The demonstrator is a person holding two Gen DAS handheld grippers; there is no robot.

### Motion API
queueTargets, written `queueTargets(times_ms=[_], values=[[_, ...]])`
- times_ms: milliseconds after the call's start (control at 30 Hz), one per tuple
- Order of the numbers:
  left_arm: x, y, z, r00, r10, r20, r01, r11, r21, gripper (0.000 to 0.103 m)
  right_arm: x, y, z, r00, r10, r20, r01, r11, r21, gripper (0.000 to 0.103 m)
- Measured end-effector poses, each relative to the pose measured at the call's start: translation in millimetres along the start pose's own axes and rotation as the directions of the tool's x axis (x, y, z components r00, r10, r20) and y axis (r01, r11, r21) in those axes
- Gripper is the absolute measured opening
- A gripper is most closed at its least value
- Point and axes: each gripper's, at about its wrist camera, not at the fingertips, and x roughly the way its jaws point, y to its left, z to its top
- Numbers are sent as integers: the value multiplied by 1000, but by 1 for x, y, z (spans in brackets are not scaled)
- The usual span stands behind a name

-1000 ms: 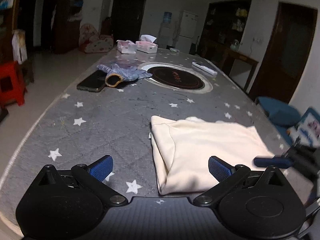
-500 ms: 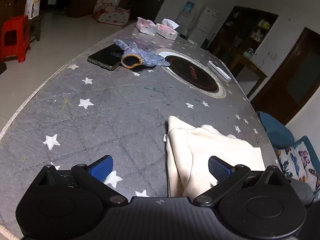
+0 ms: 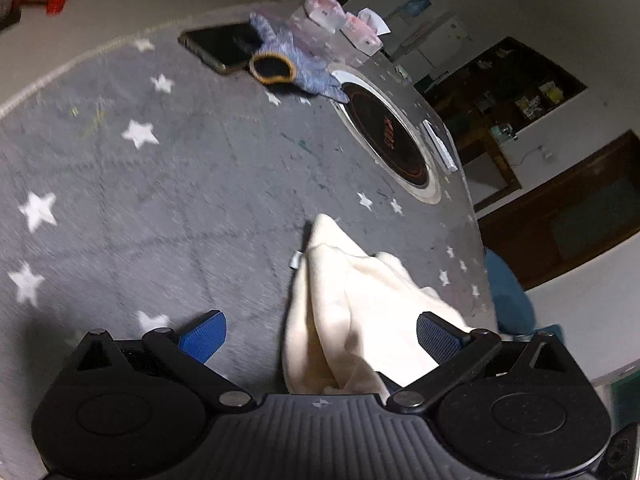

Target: Fold clothes

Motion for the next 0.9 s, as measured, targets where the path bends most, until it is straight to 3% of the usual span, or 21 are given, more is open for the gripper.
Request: queueTargets(times_ms=[333, 500, 667, 900], values=[[29, -2, 0, 986, -157, -63, 143, 971, -191, 100, -32, -33, 2, 995, 29, 90, -43, 986, 163, 18], [45, 4, -3, 973, -212, -91, 187, 955, -230, 60, -38, -38, -3, 994, 48, 102, -67, 980, 188, 18], [49, 11, -10, 974, -211, -87, 184, 951, -249, 30, -37, -39, -9, 993, 67, 101, -86, 976, 199, 18], [49, 9, -15, 981, -180, -70, 162, 965, -208, 21, -49, -46, -20, 992, 70, 109, -95, 964, 248, 26]])
